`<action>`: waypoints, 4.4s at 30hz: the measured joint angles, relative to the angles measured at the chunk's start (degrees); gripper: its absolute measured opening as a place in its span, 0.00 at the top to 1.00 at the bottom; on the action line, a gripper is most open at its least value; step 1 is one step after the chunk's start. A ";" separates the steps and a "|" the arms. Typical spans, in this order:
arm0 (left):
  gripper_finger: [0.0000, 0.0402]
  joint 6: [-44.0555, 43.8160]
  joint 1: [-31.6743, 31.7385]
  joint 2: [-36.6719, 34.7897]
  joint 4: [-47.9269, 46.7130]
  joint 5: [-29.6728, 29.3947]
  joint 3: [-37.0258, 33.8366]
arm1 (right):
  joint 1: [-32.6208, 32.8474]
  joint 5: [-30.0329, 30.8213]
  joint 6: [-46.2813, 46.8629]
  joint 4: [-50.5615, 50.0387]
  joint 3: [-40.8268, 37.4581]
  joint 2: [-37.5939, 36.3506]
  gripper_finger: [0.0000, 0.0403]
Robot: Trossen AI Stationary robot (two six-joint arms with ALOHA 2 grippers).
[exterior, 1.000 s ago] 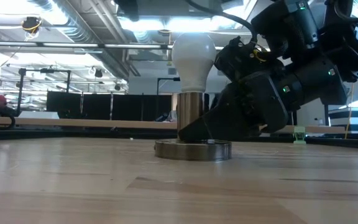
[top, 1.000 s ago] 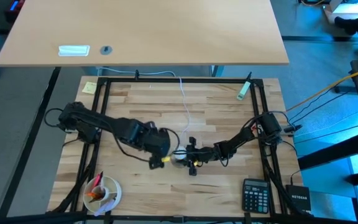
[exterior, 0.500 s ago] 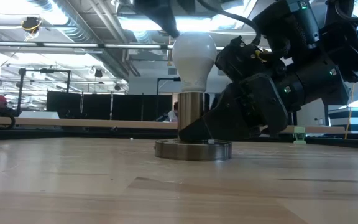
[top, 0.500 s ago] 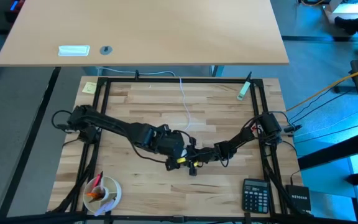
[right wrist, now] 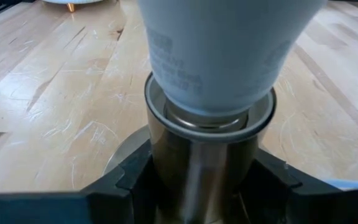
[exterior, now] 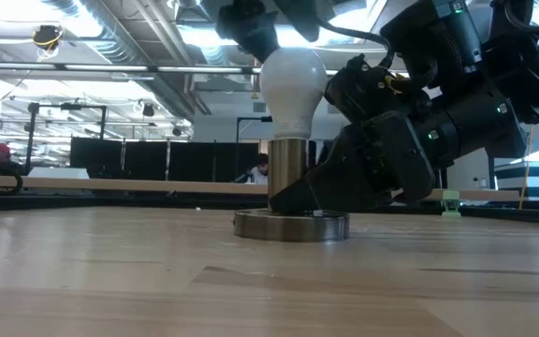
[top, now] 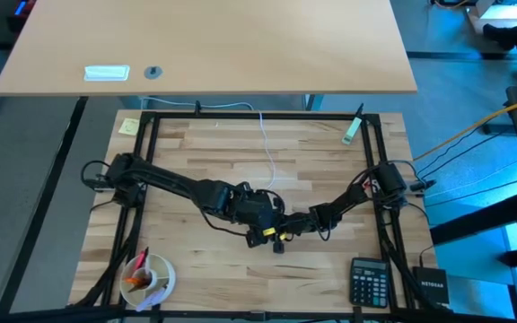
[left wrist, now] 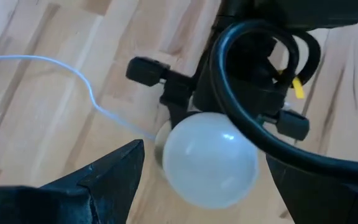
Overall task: Screw lightbulb
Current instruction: Insert the white lightbulb into the silver lamp
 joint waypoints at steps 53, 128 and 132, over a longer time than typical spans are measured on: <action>0.39 31.84 -0.83 2.35 5.65 22.13 1.97 | -0.26 -40.72 5.63 0.76 0.75 -6.75 0.56; 0.24 1.55 -2.91 -10.38 -3.79 0.58 -3.98 | -0.33 4.05 1.64 -21.37 6.98 -8.30 0.56; 0.24 3.19 -1.15 -10.14 -2.91 0.17 -3.93 | -0.42 4.08 1.46 -21.17 6.96 -7.87 0.56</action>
